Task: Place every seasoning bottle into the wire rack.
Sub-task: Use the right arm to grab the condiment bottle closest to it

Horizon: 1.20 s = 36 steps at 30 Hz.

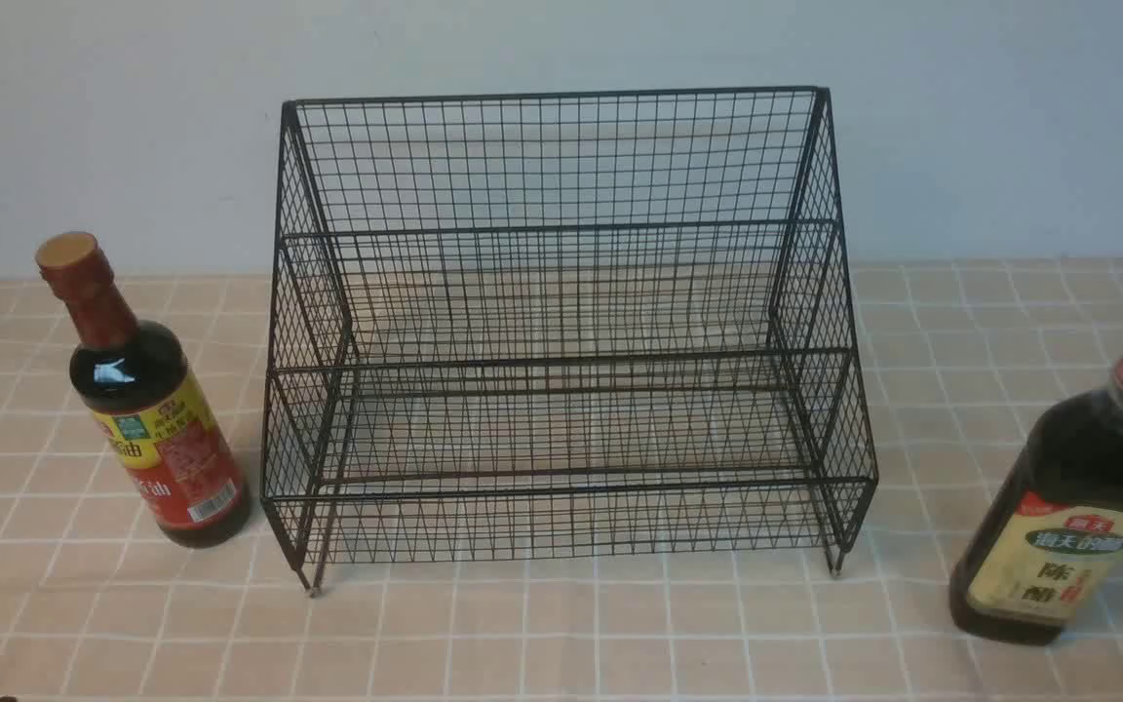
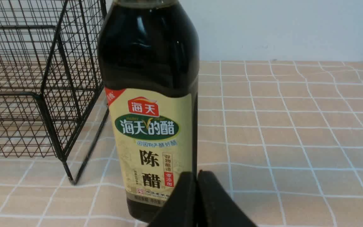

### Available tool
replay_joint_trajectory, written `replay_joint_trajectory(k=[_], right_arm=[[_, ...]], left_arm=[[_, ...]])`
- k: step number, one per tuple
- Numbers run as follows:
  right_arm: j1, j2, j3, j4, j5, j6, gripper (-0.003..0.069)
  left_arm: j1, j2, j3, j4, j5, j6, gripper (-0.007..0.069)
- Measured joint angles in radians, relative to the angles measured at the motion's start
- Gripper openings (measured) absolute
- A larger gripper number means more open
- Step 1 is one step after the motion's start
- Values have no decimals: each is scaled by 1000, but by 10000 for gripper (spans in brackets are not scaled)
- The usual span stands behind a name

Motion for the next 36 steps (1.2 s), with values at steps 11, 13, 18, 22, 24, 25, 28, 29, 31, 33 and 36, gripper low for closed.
replay_joint_trajectory(k=[11, 13, 18, 22, 24, 25, 28, 29, 31, 33, 36], right_arm=[[0, 0, 0, 0, 0, 0, -14], [0, 0, 0, 0, 0, 0, -14], [0, 0, 0, 0, 0, 0, -14], [0, 0, 0, 0, 0, 0, -14], [0, 0, 0, 0, 0, 0, -14], [0, 0, 0, 0, 0, 0, -14], [0, 0, 1, 18, -9, 6, -14], [0, 0, 4, 42, -26, 14, -14], [0, 0, 9, 102, -78, 30, -14], [0, 0, 10, 158, -160, 44, -14], [0, 0, 10, 278, -302, 71, -14]], left_arm=[[0, 0, 0, 0, 0, 0, -7], [0, 0, 0, 0, 0, 0, -7], [0, 0, 0, 0, 0, 0, -7], [0, 0, 0, 0, 0, 0, -7], [0, 0, 0, 0, 0, 0, -7], [0, 0, 0, 0, 0, 0, -7], [0, 0, 0, 0, 0, 0, -7], [0, 0, 0, 0, 0, 0, -7], [0, 0, 0, 0, 0, 0, -7], [0, 0, 0, 0, 0, 0, -7], [0, 0, 0, 0, 0, 0, -7]])
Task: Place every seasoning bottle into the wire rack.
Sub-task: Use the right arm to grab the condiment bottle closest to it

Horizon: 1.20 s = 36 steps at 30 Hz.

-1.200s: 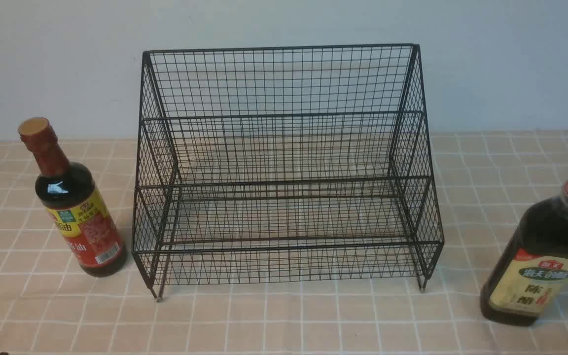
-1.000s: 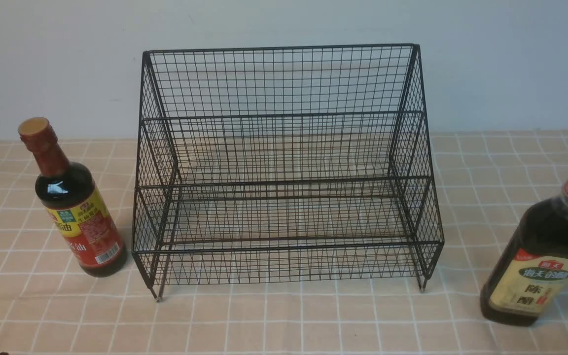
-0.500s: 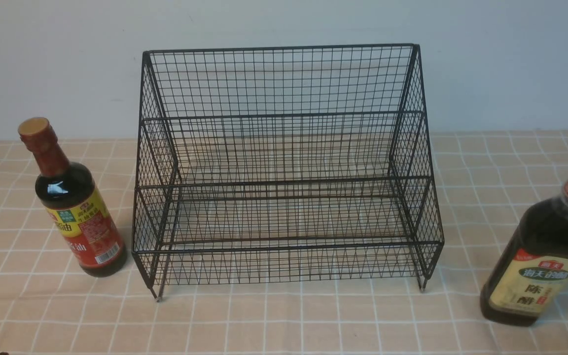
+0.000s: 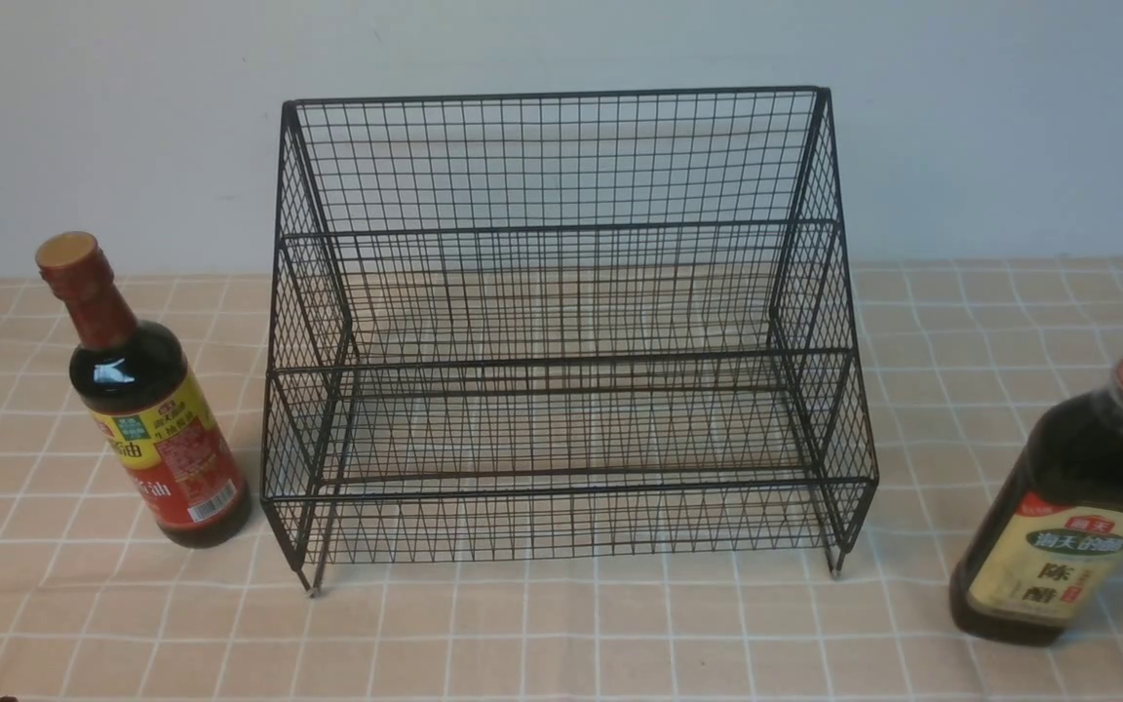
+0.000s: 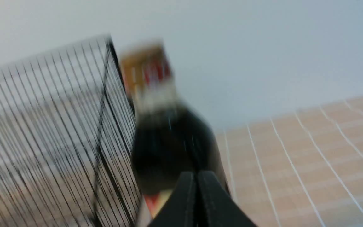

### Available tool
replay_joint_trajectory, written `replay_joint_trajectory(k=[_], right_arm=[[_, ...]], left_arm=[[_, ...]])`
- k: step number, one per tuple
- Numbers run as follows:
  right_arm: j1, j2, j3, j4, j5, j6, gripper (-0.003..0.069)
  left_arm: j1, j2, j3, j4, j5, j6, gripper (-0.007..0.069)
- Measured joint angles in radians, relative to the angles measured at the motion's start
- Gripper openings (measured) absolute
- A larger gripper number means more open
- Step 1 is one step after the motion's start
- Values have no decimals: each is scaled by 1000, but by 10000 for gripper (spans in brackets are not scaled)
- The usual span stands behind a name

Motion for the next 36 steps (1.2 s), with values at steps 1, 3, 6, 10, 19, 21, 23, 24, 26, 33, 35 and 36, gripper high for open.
replay_joint_trajectory(k=[1, 3, 6, 10, 19, 21, 23, 24, 26, 33, 35, 36], right_arm=[[0, 0, 0, 7, -7, 0, -14], [0, 0, 0, 66, -65, 7, -14], [0, 0, 0, 97, -104, 8, -14], [0, 0, 0, 112, -137, 10, -14], [0, 20, -110, 71, -162, 33, -14], [0, 68, -189, 8, -129, 33, -10], [0, 148, -257, -46, -81, 33, 1], [0, 194, -293, -68, -50, 33, 10], [0, 263, -346, -91, -1, 33, 28], [30, 592, -536, -110, 77, -22, 127], [60, 653, -571, -111, 73, -51, 159], [67, 666, -577, -111, 71, -56, 167]], left_arm=[[0, 0, 0, 0, 0, 0, -7], [0, 0, 0, 0, 0, 0, -7], [0, 0, 0, 0, 0, 0, -7], [0, 0, 0, 0, 0, 0, -7], [0, 0, 0, 0, 0, 0, -7], [0, 0, 0, 0, 0, 0, -7], [0, 0, 0, 0, 0, 0, -7], [0, 0, 0, 0, 0, 0, -7], [0, 0, 0, 0, 0, 0, -7], [0, 0, 0, 0, 0, 0, -7], [0, 0, 0, 0, 0, 0, -7], [0, 0, 0, 0, 0, 0, -7]])
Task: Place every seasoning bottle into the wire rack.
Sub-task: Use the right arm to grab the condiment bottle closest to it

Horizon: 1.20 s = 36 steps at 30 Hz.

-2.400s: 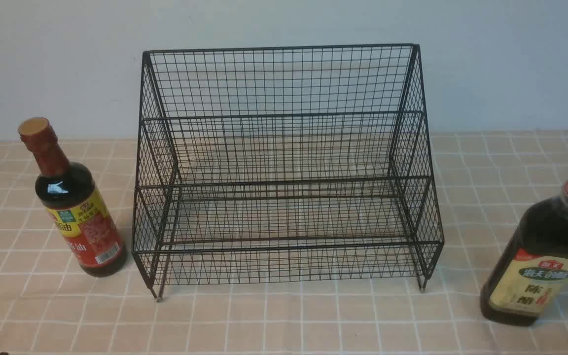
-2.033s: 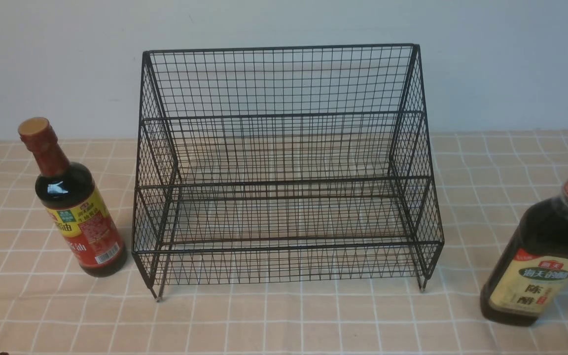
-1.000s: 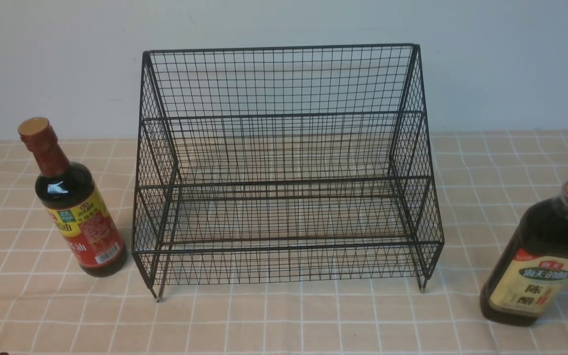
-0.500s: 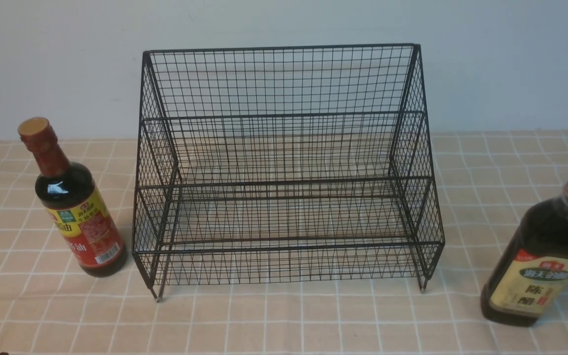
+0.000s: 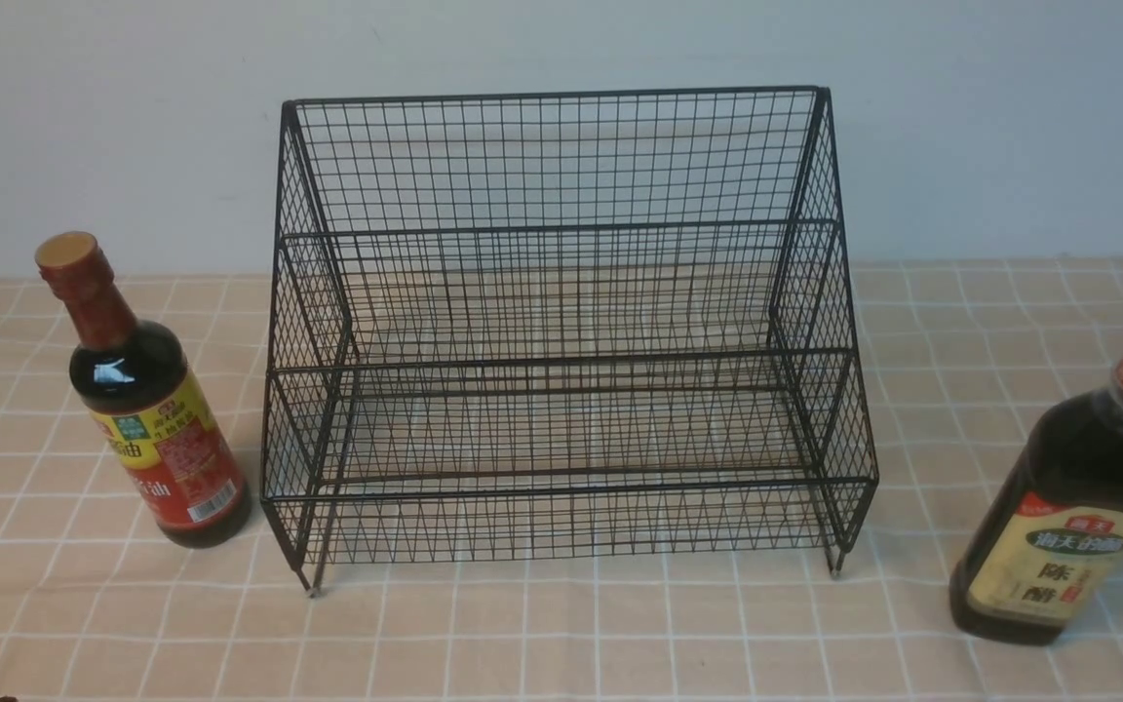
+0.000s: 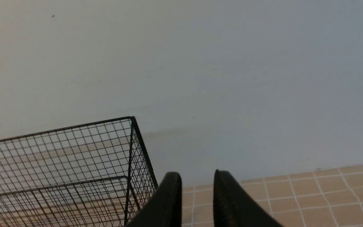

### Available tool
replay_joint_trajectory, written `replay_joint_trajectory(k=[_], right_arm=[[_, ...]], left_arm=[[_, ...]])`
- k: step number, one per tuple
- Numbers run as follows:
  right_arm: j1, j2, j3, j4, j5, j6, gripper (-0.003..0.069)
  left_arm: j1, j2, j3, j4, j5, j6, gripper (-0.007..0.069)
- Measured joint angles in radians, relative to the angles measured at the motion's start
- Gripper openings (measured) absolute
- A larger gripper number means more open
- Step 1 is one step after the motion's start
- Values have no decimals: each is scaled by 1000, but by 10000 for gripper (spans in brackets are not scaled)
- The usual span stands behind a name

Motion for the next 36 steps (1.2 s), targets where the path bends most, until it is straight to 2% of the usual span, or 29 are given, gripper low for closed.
replay_joint_trajectory(k=[3, 4, 10, 16, 25, 27, 30, 36], right_arm=[[49, 108, -25, -4, -43, -46, 261], [49, 114, -25, -4, -46, -47, 261], [59, 253, -26, -7, -55, -81, 444], [58, 301, -25, -23, -12, -86, 529], [52, 344, -24, -30, 52, -86, 524], [52, 352, -24, -32, 53, -86, 482], [51, 352, -24, -56, 49, -93, 308], [50, 352, -28, -107, 47, -87, 314]], left_arm=[[0, 0, 0, 0, 0, 0, -7], [0, 0, 0, 0, 0, 0, -7], [0, 0, 0, 0, 0, 0, -7], [0, 0, 0, 0, 0, 0, -7], [0, 0, 0, 0, 0, 0, -7], [0, 0, 0, 0, 0, 0, -7], [0, 0, 0, 0, 0, 0, -7], [0, 0, 0, 0, 0, 0, -7]])
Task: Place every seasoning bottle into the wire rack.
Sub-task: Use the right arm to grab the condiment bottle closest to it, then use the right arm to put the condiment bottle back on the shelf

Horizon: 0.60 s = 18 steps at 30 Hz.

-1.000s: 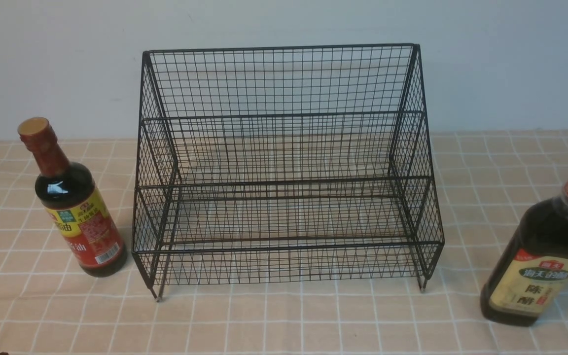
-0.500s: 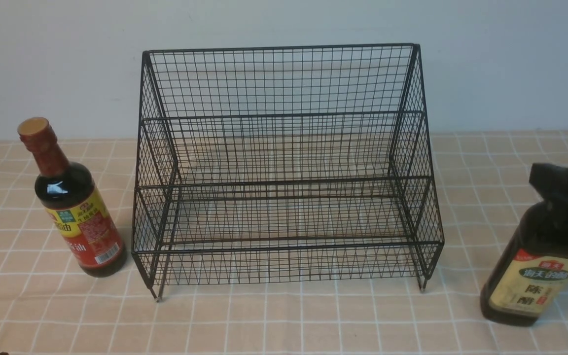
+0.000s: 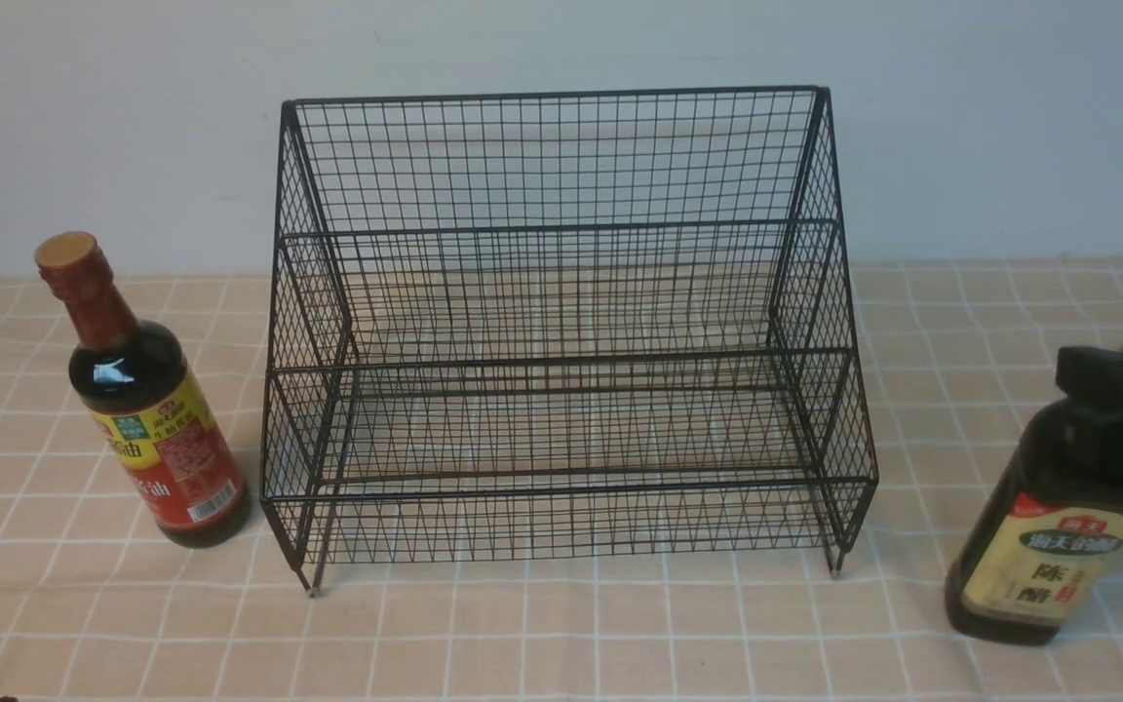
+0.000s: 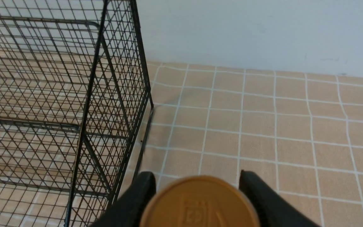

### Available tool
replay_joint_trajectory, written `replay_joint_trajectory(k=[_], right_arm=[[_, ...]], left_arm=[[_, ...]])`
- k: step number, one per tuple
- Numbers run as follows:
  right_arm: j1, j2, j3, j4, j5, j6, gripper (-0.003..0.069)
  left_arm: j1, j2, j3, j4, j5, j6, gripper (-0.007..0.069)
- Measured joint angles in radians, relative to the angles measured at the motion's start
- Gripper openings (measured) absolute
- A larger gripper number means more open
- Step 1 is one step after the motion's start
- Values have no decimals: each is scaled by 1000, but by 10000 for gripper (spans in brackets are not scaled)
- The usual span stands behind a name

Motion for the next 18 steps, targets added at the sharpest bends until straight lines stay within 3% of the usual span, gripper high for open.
replay_joint_trajectory(k=[6, 18], right_arm=[[0, 11, -92, -50, 112, -5, 314], [0, -18, -465, -24, 281, -4, 314]], left_arm=[[0, 0, 0, 0, 0, 0, -7], [0, 0, 0, 0, 0, 0, -7]])
